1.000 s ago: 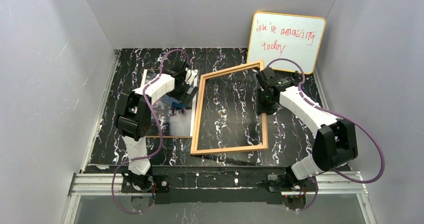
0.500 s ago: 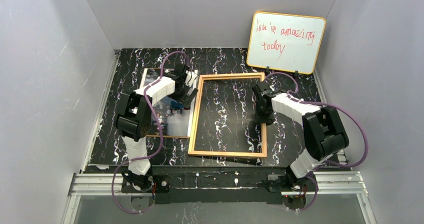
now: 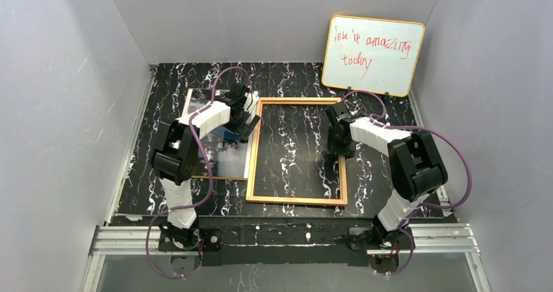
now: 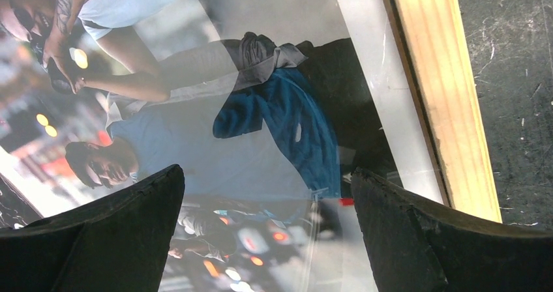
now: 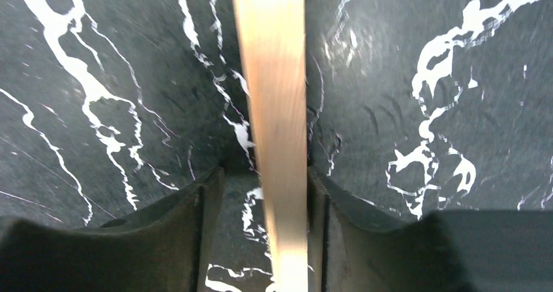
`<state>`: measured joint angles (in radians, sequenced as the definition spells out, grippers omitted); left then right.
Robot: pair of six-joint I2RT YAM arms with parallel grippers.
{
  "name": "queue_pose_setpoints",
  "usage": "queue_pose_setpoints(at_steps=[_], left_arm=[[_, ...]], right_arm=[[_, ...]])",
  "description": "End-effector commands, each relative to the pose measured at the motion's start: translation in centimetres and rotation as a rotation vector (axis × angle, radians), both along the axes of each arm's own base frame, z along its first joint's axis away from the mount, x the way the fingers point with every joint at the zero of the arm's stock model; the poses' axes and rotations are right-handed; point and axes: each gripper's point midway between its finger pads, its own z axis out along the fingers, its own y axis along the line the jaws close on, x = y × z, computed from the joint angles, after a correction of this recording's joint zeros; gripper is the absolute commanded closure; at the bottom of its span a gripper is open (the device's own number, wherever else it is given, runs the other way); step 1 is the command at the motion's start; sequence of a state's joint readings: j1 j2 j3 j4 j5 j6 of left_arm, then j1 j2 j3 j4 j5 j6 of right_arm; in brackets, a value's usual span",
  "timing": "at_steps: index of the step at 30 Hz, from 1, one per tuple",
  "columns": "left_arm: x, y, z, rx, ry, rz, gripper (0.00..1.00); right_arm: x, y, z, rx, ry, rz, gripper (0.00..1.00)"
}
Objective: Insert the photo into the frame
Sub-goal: Turn over the photo frame at the center of the board.
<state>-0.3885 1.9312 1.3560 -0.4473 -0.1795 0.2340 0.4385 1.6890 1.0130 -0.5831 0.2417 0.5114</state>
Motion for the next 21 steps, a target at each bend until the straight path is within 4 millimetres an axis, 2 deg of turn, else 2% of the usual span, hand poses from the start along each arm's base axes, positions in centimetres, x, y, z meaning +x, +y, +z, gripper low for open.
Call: queue_pose_setpoints(at_steps=[1, 4, 9, 14, 18, 21], left_arm=[[-1.2, 1.0, 0.7, 0.041, 0.008, -0.006, 0.02], [-1.2, 1.0, 0.7, 0.044, 0.008, -0.011, 0.02], [-1.5, 0.9, 0.7, 0.036, 0.015, -0.022, 0.02], [-1.6, -0.8, 2.1, 0.03, -0.025, -0.057, 0.02], [-1.4, -2.0, 2.9, 0.038, -0.052, -0.089, 0.02], [-1.4, -1.9, 2.2, 0.076, -0.044, -0.095, 0.02]], right_arm=[[-0.2, -0.4, -2.6, -0.04, 0.03, -0.012, 0.37], [0.0, -0.4, -2.4, -0.038, 0.018, -0.015, 0.33], [1.0, -1.1, -1.1, -0.089, -0.011, -0.029, 0.33], [1.7, -2.7, 0.5, -0.122, -0.039, -0.073, 0.32], [1.5, -4.2, 0.0, -0.121, -0.016, -0.115, 0.33], [1.2, -5.0, -0.9, -0.139, 0.012, -0.139, 0.35]])
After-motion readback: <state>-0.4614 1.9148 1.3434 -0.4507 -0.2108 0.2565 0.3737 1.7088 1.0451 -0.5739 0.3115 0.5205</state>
